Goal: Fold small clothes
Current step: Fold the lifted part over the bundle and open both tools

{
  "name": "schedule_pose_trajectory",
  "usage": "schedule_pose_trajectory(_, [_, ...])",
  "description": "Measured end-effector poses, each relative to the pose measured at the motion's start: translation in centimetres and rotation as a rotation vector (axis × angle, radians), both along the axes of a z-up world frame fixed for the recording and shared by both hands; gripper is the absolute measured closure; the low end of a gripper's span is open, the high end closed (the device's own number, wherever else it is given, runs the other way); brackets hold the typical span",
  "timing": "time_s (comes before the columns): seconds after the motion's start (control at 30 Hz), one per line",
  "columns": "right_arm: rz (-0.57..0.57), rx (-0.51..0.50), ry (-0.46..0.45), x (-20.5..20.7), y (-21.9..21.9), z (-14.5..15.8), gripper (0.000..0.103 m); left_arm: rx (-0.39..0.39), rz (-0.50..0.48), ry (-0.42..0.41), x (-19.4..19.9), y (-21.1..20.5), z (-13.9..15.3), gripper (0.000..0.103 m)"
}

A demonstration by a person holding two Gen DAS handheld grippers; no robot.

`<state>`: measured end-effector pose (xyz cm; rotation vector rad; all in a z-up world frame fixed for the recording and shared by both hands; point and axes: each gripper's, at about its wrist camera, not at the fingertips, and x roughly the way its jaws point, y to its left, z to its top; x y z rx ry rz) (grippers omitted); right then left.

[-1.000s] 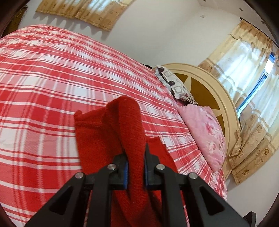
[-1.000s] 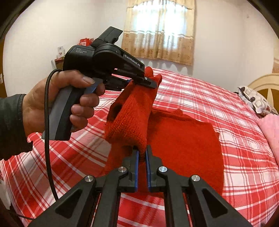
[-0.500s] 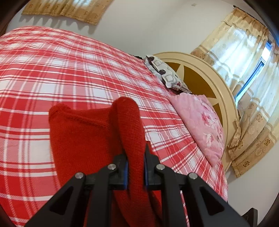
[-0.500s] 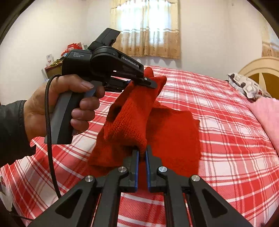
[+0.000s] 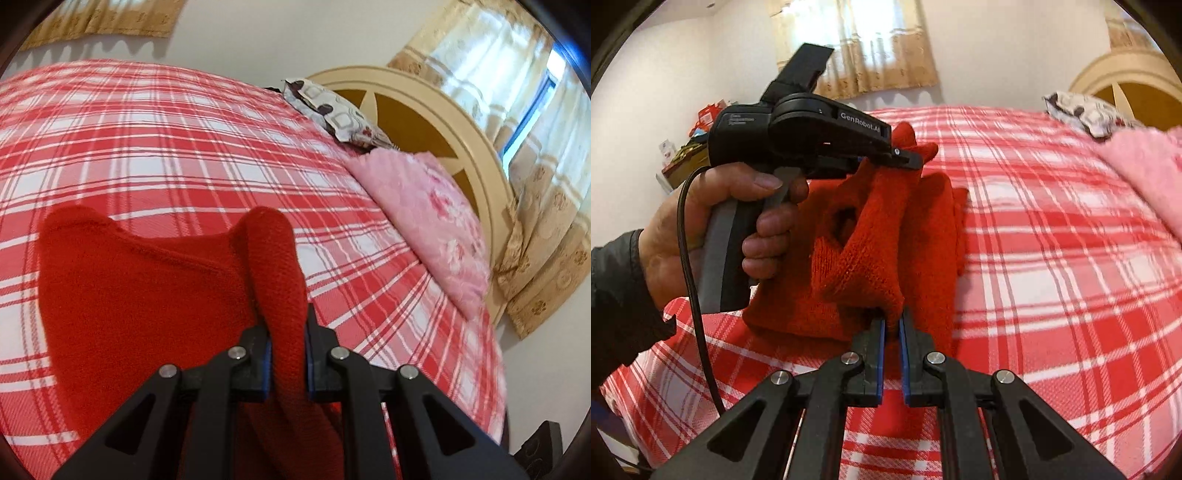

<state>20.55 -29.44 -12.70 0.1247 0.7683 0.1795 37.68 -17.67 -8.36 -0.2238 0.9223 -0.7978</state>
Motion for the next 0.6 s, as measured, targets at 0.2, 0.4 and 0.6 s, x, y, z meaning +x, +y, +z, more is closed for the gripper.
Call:
schedule_pose_trajectory(0.2, [-0.022, 0.135, 0.062, -0.2, -2.3, -1.4, 0.097, 0.097, -0.052, -0.122, -2.0, -1.8, 1.2, 0.079])
schedule_pose_trajectory(0.4, [-0.098, 0.212, 0.07, -1.1, -4.4, -1.5, 0.097, 0.152, -0.052, -0.276, -5.6, 0.3, 3.0, 0.048])
schedule_pose_trajectory(0.6, [-0.171, 0.097, -0.09, -2.4, -3.6, 2.1, 0.096, 0.277, -0.017, -0.331, -7.9, 3.9, 0.7, 0.041])
